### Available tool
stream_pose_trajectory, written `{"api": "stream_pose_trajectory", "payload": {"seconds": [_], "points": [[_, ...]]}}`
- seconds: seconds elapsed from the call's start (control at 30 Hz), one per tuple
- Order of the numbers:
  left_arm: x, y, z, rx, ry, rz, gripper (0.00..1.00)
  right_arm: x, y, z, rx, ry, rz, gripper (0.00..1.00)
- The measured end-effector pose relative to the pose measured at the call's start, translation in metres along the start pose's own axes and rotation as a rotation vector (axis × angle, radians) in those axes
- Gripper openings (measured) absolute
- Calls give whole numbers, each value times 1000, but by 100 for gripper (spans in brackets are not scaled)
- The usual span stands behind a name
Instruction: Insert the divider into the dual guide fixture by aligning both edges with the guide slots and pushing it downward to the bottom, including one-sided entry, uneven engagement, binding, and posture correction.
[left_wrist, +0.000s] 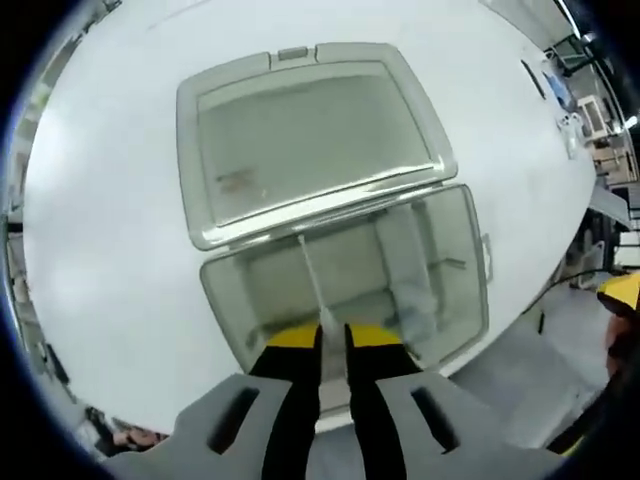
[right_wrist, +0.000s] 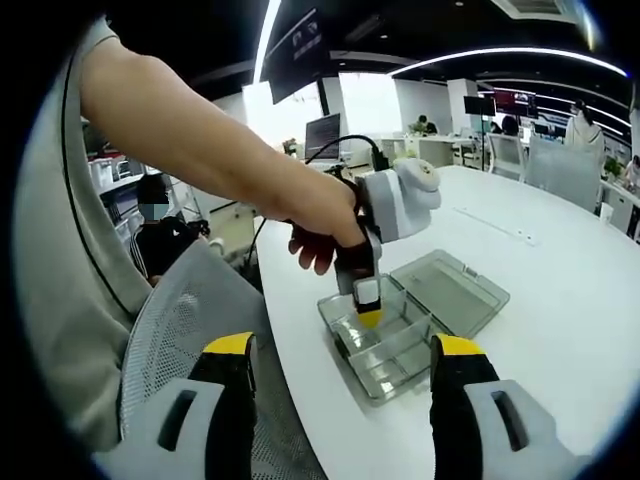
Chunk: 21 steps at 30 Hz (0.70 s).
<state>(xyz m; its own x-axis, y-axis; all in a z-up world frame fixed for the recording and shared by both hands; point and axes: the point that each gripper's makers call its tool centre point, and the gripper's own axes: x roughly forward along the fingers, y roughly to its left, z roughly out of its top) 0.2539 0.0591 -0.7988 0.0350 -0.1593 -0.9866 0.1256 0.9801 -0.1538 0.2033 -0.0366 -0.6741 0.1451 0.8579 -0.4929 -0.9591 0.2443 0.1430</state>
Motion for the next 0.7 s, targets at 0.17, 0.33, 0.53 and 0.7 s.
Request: {"api": "stream_pose_trajectory", "payload": {"seconds": [0.17, 0.33, 0.53, 0.7], "points": [[-4, 1, 0, -2, -7, -9, 10, -1, 0, 1, -3, 0, -1, 68], [-8, 2, -3, -7, -15, -13, 10, -1, 1, 2, -5, -3, 0, 68], [-9, 0, -5, -26, -15, -18, 8, -2, 2, 3, -13, 0, 3, 68], [-10, -4, -7, -39, -10, -17, 4, -3, 2, 4, -17, 0, 2, 68]]}}
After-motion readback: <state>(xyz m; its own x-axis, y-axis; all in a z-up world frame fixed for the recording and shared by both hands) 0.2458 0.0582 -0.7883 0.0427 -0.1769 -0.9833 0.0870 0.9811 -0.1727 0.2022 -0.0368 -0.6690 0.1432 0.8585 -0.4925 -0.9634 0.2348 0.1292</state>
